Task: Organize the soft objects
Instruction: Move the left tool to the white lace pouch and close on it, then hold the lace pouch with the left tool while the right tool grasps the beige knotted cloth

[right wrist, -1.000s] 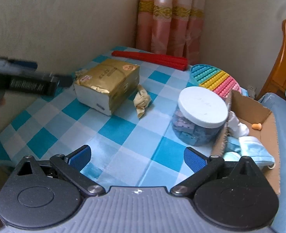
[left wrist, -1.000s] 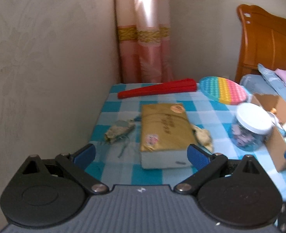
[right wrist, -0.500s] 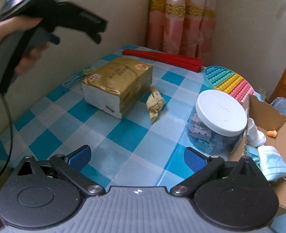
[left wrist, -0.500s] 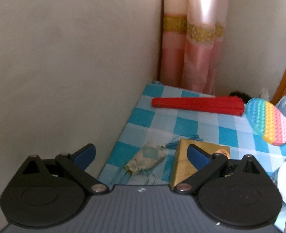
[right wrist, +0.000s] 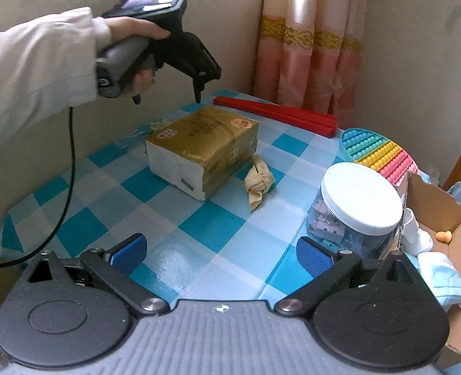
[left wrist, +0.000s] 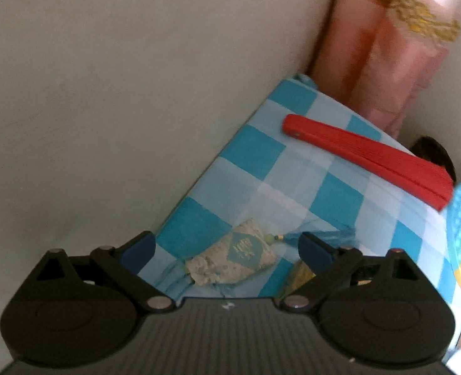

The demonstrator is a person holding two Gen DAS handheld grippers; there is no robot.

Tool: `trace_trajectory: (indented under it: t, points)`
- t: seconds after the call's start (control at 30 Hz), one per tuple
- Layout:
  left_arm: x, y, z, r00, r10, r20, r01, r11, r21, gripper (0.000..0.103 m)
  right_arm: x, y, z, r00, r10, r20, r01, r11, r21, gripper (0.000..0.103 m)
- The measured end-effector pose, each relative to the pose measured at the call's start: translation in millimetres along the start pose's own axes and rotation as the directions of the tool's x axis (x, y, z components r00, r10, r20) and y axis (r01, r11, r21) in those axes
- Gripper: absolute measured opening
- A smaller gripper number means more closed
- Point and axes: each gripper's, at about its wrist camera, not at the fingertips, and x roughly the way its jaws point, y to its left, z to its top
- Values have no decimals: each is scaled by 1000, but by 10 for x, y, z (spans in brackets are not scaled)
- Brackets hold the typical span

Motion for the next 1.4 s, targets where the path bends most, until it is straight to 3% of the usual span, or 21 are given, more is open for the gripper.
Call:
trace_trajectory:
  t: [0.47, 0.9, 1.13, 1.4]
  points:
    - [308, 37, 5, 998, 5, -69, -17, 985, -175, 73, 44, -106, -53, 999, 45, 10, -46, 998, 42, 103]
    - [458, 22, -9, 995, 24, -100, -42, 984, -176, 73, 51, -144, -74, 998, 55, 13, -56, 996, 63, 103]
    - [414, 50, -29, 997, 3, -81, -17, 985, -172, 52, 62, -154, -74, 999, 52, 9, -52, 996, 69, 103]
    - [344, 135, -9, 997, -42, -66, 30, 986, -166, 38, 79, -126, -58, 999, 45, 3, -45, 997, 58, 103]
